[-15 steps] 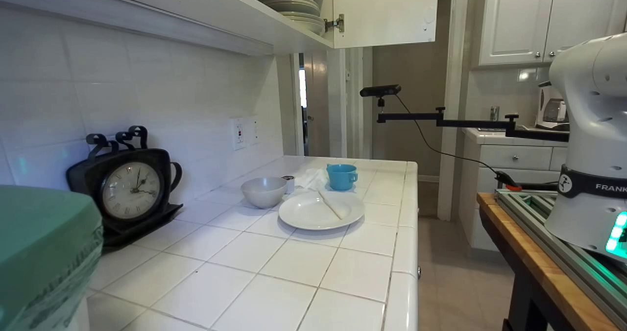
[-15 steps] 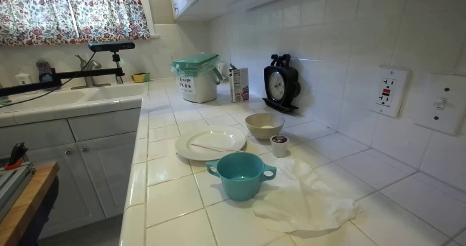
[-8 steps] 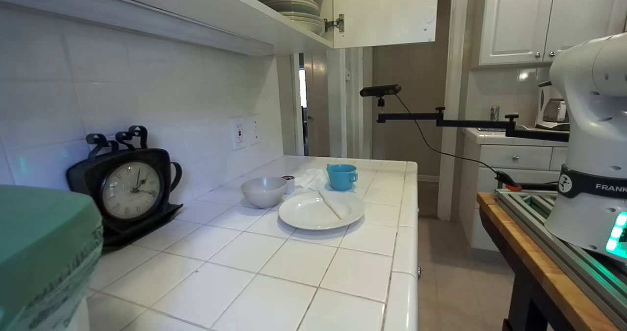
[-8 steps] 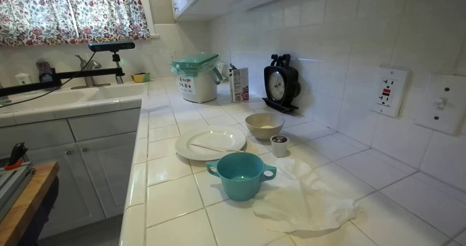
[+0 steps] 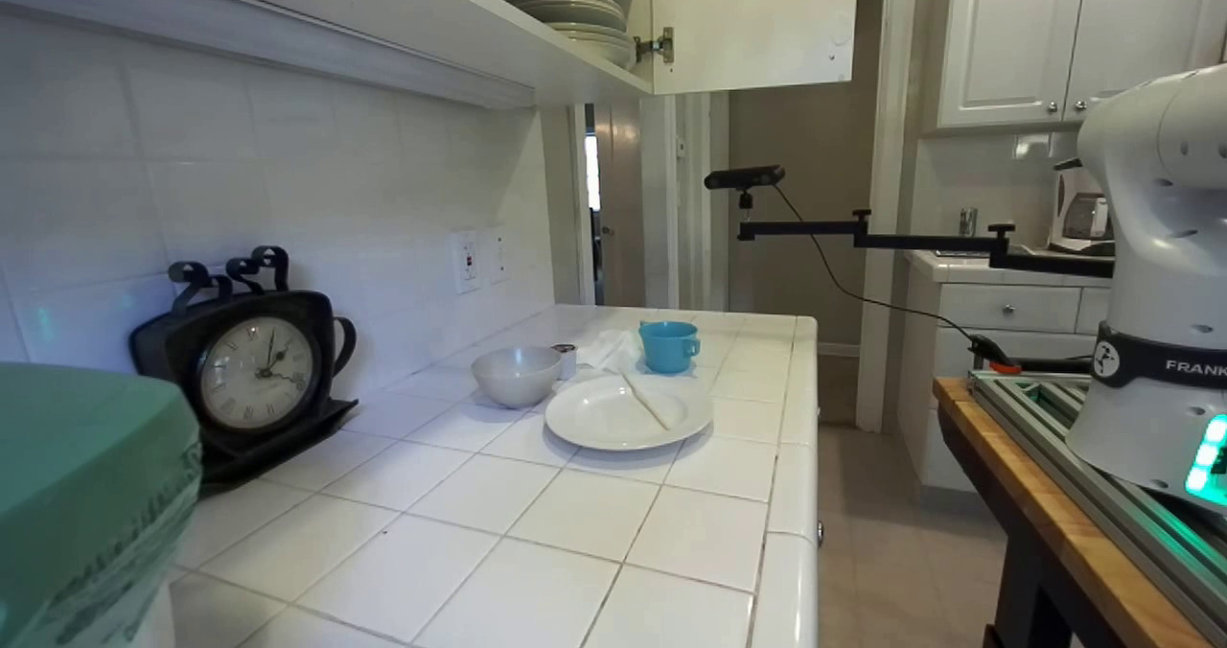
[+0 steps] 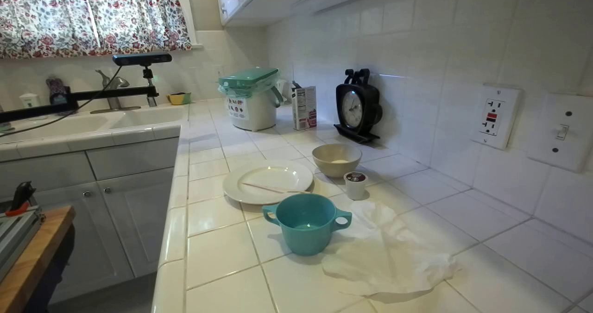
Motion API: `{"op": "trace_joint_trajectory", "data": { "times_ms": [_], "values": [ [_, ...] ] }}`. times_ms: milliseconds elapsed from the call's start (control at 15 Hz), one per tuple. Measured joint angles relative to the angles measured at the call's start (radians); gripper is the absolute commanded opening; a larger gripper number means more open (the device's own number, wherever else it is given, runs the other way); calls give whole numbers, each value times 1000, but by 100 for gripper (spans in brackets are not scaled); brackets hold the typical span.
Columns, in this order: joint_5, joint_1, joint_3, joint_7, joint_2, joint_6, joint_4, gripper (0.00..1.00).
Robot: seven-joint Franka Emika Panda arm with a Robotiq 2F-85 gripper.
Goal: Close the left upper cabinet door.
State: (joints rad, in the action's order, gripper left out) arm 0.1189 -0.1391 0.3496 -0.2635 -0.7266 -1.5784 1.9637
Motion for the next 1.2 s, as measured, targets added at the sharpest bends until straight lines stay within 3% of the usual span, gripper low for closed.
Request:
{"op": "trace_joint_trajectory", "data": {
  "times_ms": [800,1200],
  "values": [
    [103,41,-65,-4,-89,15,79,100],
    [330,82,-70,38,-91,4,101,100]
  ]
}}
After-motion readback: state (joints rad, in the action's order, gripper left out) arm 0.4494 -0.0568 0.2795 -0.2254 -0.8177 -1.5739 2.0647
